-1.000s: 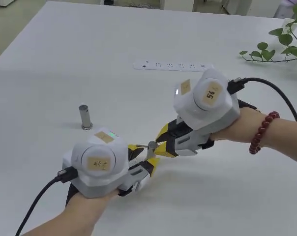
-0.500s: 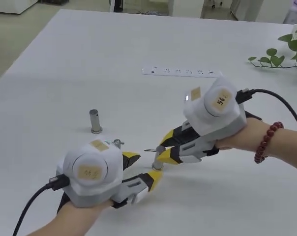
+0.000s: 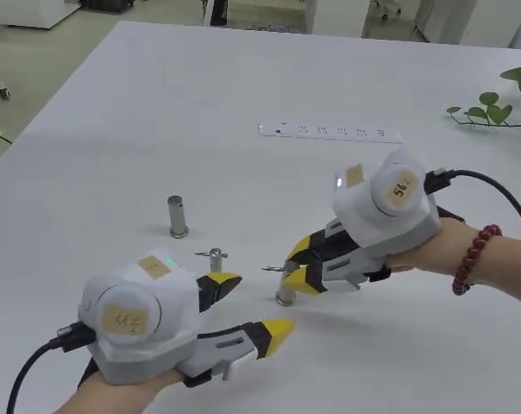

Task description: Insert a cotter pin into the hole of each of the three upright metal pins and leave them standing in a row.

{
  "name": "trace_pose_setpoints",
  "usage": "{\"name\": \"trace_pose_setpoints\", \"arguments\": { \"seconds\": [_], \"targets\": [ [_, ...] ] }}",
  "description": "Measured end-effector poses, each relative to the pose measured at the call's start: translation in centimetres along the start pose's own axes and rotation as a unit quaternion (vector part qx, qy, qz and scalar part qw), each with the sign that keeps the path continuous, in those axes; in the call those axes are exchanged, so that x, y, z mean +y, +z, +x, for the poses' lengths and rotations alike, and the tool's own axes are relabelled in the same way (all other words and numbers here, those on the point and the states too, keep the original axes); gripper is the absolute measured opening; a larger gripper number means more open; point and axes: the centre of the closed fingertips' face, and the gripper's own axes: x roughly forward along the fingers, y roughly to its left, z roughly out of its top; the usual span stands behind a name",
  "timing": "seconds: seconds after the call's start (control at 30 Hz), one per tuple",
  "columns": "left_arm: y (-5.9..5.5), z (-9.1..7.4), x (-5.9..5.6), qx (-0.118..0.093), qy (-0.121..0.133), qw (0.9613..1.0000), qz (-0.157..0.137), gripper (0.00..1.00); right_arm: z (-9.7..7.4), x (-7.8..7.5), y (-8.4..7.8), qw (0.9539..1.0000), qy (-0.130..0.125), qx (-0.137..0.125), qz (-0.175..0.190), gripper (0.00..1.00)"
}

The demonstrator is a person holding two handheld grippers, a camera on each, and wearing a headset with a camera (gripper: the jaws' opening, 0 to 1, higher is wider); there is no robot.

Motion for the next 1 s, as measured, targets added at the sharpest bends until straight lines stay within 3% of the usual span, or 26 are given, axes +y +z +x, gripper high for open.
{"name": "trace_pose_setpoints", "arguments": {
  "seconds": [0.27, 1.0],
  "targets": [
    [-0.1, -1.3, -0.1, -0.004, -0.002, 1.0, 0.005, 0.56, 0.0, 0.0, 0.1, 0.9999, 0.006, -0.008, 0.008, 0.14],
    [1.2, -4.1, 1.3, -0.034, 0.029, 0.999, 0.006, 0.61, 0.3, -0.4, 0.6, 0.9999, 0.01, -0.004, 0.007, 0.13]
  ]
}}
